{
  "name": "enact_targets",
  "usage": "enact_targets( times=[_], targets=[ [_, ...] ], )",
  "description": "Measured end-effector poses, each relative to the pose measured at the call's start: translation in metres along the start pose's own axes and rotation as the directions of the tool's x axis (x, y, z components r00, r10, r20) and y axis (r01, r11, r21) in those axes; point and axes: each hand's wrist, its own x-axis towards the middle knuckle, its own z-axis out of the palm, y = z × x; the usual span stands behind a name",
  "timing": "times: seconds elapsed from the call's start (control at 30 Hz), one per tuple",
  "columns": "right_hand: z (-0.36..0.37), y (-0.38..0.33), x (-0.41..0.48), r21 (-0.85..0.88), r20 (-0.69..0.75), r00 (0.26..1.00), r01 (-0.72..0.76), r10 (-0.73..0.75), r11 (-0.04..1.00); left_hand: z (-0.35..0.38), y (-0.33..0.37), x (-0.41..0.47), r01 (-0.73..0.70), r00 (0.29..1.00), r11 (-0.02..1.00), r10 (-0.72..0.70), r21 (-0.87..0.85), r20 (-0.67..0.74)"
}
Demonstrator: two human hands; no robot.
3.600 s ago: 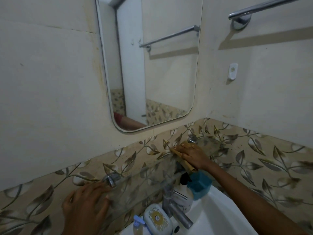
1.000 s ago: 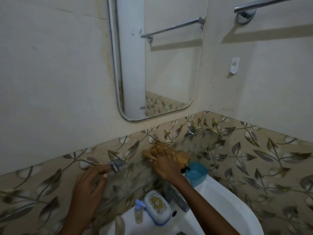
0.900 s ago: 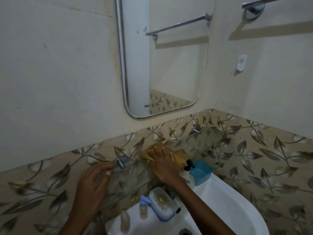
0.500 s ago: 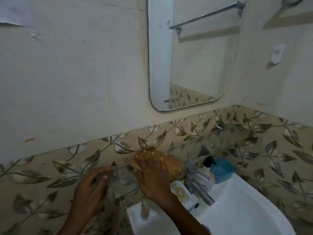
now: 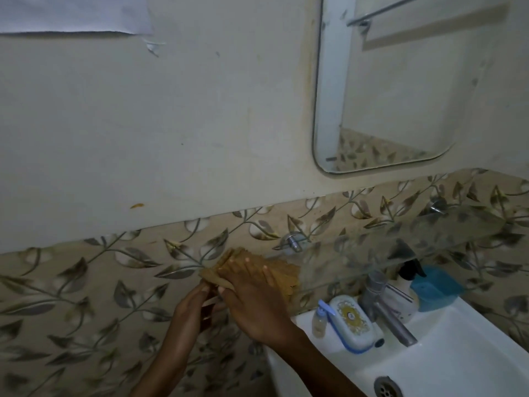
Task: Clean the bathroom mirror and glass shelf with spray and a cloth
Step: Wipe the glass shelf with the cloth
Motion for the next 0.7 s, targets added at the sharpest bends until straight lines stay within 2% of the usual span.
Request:
enact_targets(
  times=[0.13, 0.2, 0.27, 0.37, 0.43, 0.53, 0.6, 0.7],
  targets=[
    [-0.002, -0.017, 0.003, 0.37, 0.096, 0.995, -0.002, -0.036, 0.929, -0.017, -0.002, -0.002, 0.012, 0.999, 1.0, -0.011, 0.015, -0.04],
    [-0.006, -0.026, 0.001, 0.59, 0.117, 0.993, -0.048, -0.026, 0.806, -0.026, 0.0, -0.005, 0.032, 0.998, 0.999, -0.033, -0.018, -0.061],
    [-0.013, -0.031, -0.001, 0.757, 0.175, 0.984, -0.155, 0.031, 0.635, -0.031, 0.001, -0.008, 0.051, 0.996, 0.996, -0.056, -0.068, -0.067],
    [-0.021, -0.028, -0.001, 0.852, 0.306, 0.945, -0.325, 0.114, 0.41, -0.035, 0.002, -0.014, 0.071, 0.995, 0.985, -0.082, -0.157, -0.059],
    [-0.024, -0.023, 0.0, 0.886, 0.389, 0.91, -0.412, 0.144, 0.212, -0.036, 0.003, -0.019, 0.088, 0.994, 0.97, -0.1, -0.227, -0.04],
    [-0.032, -0.006, -0.006, 0.908, 0.411, 0.898, -0.419, 0.155, 0.017, -0.031, 0.01, -0.029, 0.067, 0.998, 0.944, -0.069, -0.323, 0.008],
    [-0.041, 0.008, -0.016, 0.926, 0.378, 0.912, -0.376, 0.161, -0.041, -0.022, 0.015, -0.036, 0.036, 0.998, 0.952, -0.017, -0.304, 0.067],
    [-0.06, 0.031, -0.035, 0.948, 0.306, 0.915, -0.318, 0.263, 0.0, 0.006, 0.021, -0.044, -0.026, 0.99, 0.981, 0.051, -0.191, 0.129]
  ],
)
